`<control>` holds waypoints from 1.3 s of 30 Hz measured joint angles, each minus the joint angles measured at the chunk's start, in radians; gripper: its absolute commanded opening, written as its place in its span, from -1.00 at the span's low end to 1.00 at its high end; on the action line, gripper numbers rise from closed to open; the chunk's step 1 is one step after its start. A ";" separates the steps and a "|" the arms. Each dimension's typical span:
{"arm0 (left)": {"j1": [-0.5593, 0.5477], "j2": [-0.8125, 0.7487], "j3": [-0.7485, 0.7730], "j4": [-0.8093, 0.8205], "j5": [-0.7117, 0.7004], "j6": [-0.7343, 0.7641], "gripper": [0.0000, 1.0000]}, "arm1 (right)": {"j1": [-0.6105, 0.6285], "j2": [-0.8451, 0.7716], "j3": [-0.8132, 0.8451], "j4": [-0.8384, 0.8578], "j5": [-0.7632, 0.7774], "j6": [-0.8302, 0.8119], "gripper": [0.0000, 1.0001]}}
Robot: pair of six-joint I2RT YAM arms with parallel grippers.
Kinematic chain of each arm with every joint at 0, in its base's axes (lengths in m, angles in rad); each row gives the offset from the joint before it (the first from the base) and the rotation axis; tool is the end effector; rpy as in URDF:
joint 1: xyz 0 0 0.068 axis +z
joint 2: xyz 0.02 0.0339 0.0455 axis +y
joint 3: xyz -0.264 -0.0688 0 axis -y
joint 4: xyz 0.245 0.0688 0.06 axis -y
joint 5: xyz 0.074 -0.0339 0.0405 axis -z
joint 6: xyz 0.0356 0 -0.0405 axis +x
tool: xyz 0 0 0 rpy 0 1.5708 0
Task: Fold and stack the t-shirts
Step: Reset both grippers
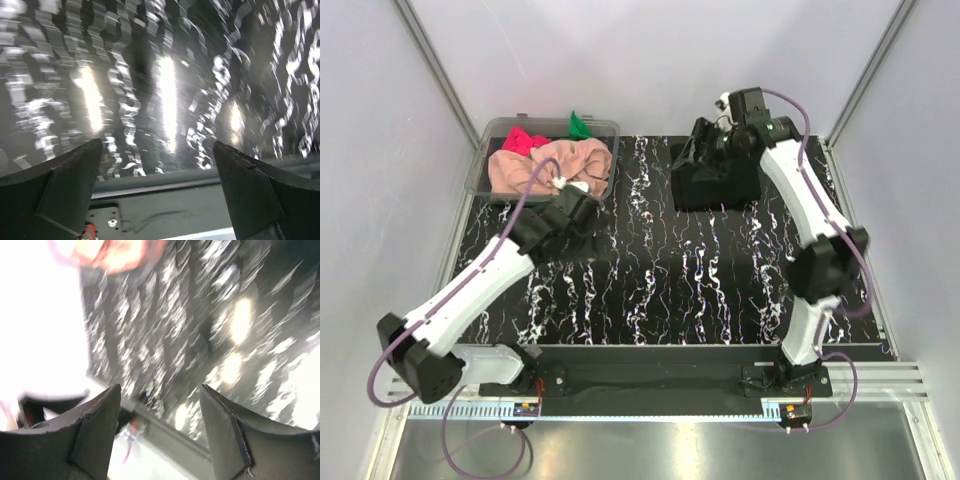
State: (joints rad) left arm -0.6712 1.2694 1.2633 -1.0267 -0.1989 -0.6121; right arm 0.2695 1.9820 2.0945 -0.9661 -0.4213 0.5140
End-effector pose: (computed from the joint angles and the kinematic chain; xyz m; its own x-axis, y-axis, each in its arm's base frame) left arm 0.1945 -0.1455 0.3306 -0.8551 -0.0401 -0.5169 0.0477 0.9867 -0.1556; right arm 0.4128 0.1291 0.3624 -0.8794 0.2226 -0.4208 -0.0800 0.8023 0.5915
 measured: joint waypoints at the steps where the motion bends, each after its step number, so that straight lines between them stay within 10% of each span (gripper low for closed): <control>1: 0.000 -0.028 0.019 -0.031 -0.050 -0.012 0.98 | 0.033 -0.083 -0.079 0.014 -0.045 0.030 0.54; 4: 0.001 -0.106 0.060 -0.081 -0.159 -0.041 0.98 | 0.169 -0.296 -0.316 0.067 -0.032 0.108 0.99; 10: 0.027 -0.287 0.003 -0.096 -0.245 -0.071 0.85 | 0.319 -0.584 -0.715 0.227 -0.068 0.290 0.99; 23: 0.220 0.166 0.302 -0.127 -0.190 -0.010 0.96 | 0.418 -0.365 -0.252 -0.113 0.217 0.041 0.99; 29: 0.287 0.358 0.580 -0.146 -0.121 0.023 0.93 | 0.418 -0.417 -0.368 -0.106 0.197 0.052 1.00; 39: 0.227 0.225 0.454 -0.210 -0.070 0.000 0.98 | 0.418 -0.467 -0.484 -0.122 0.221 0.072 1.00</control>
State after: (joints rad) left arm -0.4446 1.4944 1.7172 -1.2369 -0.2691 -0.6117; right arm 0.6872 1.5146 1.6108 -1.0885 -0.2005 0.5858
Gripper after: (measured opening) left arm 0.977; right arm 0.994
